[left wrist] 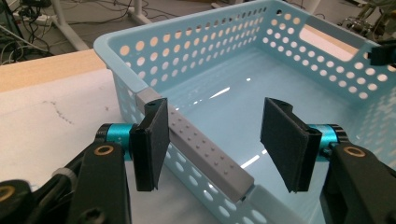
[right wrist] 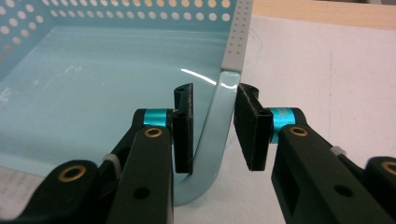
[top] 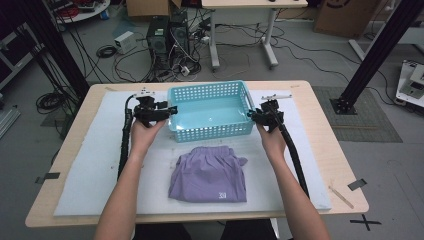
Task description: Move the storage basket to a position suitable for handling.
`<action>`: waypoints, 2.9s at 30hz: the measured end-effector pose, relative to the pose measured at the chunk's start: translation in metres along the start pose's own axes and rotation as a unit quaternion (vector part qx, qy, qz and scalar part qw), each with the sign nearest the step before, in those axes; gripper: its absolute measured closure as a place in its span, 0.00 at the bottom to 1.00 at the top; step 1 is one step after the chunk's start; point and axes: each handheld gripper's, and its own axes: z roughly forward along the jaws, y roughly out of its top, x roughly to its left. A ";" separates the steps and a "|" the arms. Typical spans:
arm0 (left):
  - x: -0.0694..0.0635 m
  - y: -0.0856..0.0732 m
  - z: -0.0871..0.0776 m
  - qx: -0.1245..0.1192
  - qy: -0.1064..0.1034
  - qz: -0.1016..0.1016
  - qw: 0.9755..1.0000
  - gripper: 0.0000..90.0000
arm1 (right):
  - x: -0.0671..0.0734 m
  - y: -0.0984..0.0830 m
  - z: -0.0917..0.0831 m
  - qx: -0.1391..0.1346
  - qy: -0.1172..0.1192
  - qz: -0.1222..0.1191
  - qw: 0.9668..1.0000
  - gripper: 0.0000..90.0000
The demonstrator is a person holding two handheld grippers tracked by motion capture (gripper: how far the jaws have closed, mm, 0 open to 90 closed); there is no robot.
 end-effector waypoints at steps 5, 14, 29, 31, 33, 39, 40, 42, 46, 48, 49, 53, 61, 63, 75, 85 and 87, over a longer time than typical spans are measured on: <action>0.003 0.000 0.000 -0.012 0.011 -0.001 1.000 0.47 | 0.007 -0.006 -0.004 -0.006 0.006 0.005 1.000 0.75; 0.010 0.000 0.006 -0.028 0.026 -0.011 0.999 0.47 | 0.024 -0.014 -0.010 -0.012 -0.006 0.019 1.000 0.74; 0.004 0.007 -0.007 -0.067 0.037 0.017 0.997 0.46 | 0.024 -0.017 -0.014 -0.040 -0.033 0.021 0.998 0.49; -0.001 0.010 -0.016 -0.078 0.049 0.039 0.995 0.43 | 0.021 -0.015 -0.020 -0.056 -0.043 0.016 0.997 0.45; -0.005 0.014 -0.025 -0.084 0.049 0.055 0.994 0.40 | 0.017 -0.014 -0.026 -0.069 -0.039 0.010 0.997 0.43; -0.024 0.015 -0.054 -0.094 0.030 0.098 0.990 0.38 | 0.010 -0.013 -0.044 -0.093 -0.007 -0.015 0.996 0.37; -0.027 0.014 -0.059 -0.096 0.027 0.101 0.990 0.37 | 0.010 -0.014 -0.048 -0.097 -0.004 -0.017 0.995 0.36; -0.033 0.011 -0.069 -0.099 0.019 0.107 0.989 0.35 | 0.009 -0.016 -0.053 -0.101 0.005 -0.029 0.994 0.35; -0.043 0.001 -0.085 -0.107 0.005 0.114 0.988 0.33 | 0.012 -0.021 -0.063 -0.104 0.009 -0.053 0.993 0.33; -0.046 -0.001 -0.090 -0.098 -0.010 0.115 0.988 0.33 | 0.015 -0.024 -0.066 -0.106 0.004 -0.065 0.992 0.30; -0.048 -0.002 -0.092 -0.099 -0.011 0.117 0.988 0.32 | 0.016 -0.026 -0.068 -0.106 0.003 -0.071 0.992 0.30; -0.057 -0.012 -0.101 -0.103 -0.023 0.131 0.986 0.32 | 0.019 -0.033 -0.075 -0.106 0.008 -0.090 0.990 0.29; -0.063 -0.035 -0.112 -0.080 -0.024 0.144 0.986 0.30 | 0.018 -0.047 -0.086 -0.104 0.034 -0.101 0.989 0.29; -0.064 -0.041 -0.115 -0.074 -0.025 0.142 0.987 0.30 | 0.018 -0.050 -0.086 -0.098 0.039 -0.104 0.989 0.28; -0.081 -0.066 -0.124 -0.072 -0.025 0.160 0.984 0.29 | 0.020 -0.072 -0.096 -0.099 0.042 -0.117 0.987 0.25; -0.086 -0.088 -0.129 -0.080 -0.039 0.131 0.987 0.27 | 0.018 -0.095 -0.103 -0.108 0.057 -0.105 0.987 0.24; -0.085 -0.094 -0.130 -0.081 -0.043 0.126 0.988 0.27 | 0.018 -0.099 -0.105 -0.110 0.062 -0.103 0.987 0.24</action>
